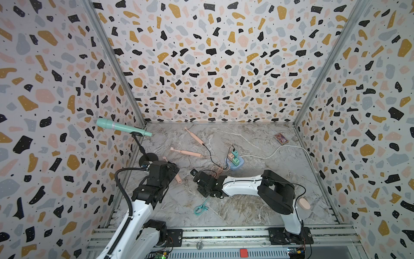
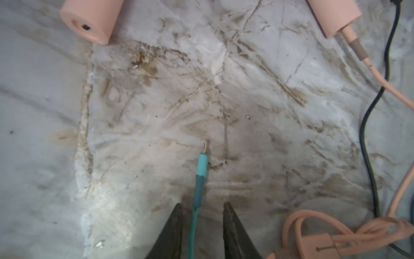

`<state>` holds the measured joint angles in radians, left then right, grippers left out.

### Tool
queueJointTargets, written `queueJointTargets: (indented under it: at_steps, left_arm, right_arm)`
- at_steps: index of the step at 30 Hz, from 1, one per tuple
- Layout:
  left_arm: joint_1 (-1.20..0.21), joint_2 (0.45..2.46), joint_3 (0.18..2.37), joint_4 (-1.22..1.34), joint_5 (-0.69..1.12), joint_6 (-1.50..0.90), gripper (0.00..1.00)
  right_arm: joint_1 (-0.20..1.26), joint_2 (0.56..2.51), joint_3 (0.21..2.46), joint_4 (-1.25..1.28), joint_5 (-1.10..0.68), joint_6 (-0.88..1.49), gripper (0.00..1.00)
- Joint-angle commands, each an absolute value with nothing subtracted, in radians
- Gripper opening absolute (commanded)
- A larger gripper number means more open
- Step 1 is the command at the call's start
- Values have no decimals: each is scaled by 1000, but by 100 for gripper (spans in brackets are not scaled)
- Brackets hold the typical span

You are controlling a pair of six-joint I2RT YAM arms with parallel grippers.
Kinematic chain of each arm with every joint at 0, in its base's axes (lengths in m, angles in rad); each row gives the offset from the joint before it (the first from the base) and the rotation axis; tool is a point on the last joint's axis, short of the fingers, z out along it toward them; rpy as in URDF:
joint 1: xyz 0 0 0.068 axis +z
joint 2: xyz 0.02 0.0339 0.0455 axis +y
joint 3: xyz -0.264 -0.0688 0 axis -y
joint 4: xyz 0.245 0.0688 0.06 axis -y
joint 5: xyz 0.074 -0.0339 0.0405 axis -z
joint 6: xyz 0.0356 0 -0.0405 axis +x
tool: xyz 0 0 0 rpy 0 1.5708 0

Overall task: Charge the electric toothbrush
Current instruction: Pick up the charging cable from the center of the board.

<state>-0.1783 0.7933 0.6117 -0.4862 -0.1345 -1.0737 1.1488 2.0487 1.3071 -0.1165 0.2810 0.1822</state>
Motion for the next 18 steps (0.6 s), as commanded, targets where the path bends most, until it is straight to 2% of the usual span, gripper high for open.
queueJointTargets:
  at_steps: [1, 7, 10, 15, 18]
  left_arm:
    - [-173, 793, 612, -453, -120, -1067, 100]
    - [-172, 793, 612, -452, -124, -1065, 100]
    - [-173, 793, 613, -454, -127, -1060, 100]
    - [-171, 795, 608, -452, -127, -1060, 100]
    - [-172, 800, 606, -447, -121, -1063, 100]
  right_arm:
    - [1130, 2051, 1260, -138, 264, 150, 32]
    - [1123, 2089, 1272, -134, 240, 146, 29]
    - [1118, 2096, 1269, -134, 232, 147, 19]
    - [1117, 2098, 1251, -117, 207, 141, 14]
    - [1117, 2103, 1249, -113, 208, 141, 7]
